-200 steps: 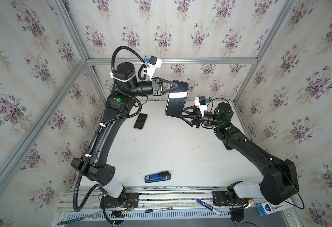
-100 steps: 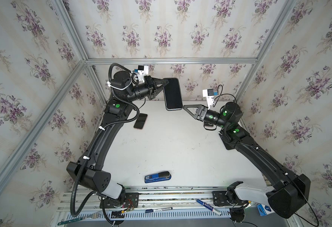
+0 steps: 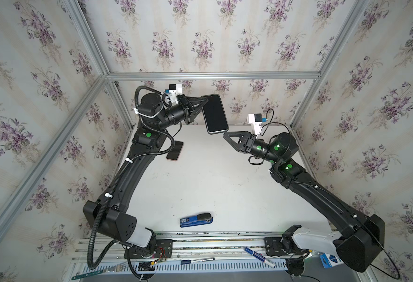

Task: Take the phone out of the phone case
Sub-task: Remove the phone case from the phone.

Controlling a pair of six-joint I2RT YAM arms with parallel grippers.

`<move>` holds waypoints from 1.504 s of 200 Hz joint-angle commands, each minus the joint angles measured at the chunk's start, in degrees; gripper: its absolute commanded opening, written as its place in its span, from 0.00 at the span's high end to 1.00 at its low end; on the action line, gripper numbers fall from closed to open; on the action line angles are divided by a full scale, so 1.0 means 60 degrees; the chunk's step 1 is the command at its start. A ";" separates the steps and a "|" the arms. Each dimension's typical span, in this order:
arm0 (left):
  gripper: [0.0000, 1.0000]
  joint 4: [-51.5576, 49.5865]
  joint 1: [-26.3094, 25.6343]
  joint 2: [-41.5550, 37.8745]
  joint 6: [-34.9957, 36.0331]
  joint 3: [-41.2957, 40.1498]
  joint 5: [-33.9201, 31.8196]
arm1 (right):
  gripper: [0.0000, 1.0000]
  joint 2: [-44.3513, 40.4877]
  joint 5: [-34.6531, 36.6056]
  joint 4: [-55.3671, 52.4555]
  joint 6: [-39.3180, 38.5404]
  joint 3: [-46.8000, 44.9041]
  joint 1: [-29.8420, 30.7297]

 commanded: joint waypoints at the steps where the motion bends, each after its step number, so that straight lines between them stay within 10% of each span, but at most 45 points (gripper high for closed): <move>1: 1.00 0.0675 0.0020 -0.0061 -0.0179 -0.0051 -0.0096 | 0.45 -0.0043 0.0085 0.0975 0.0186 -0.0032 0.0357; 301: 1.00 0.1748 -0.0053 -0.0266 -0.0135 -0.0826 0.0136 | 0.55 0.0684 0.1343 0.2003 0.0952 -0.0277 0.0466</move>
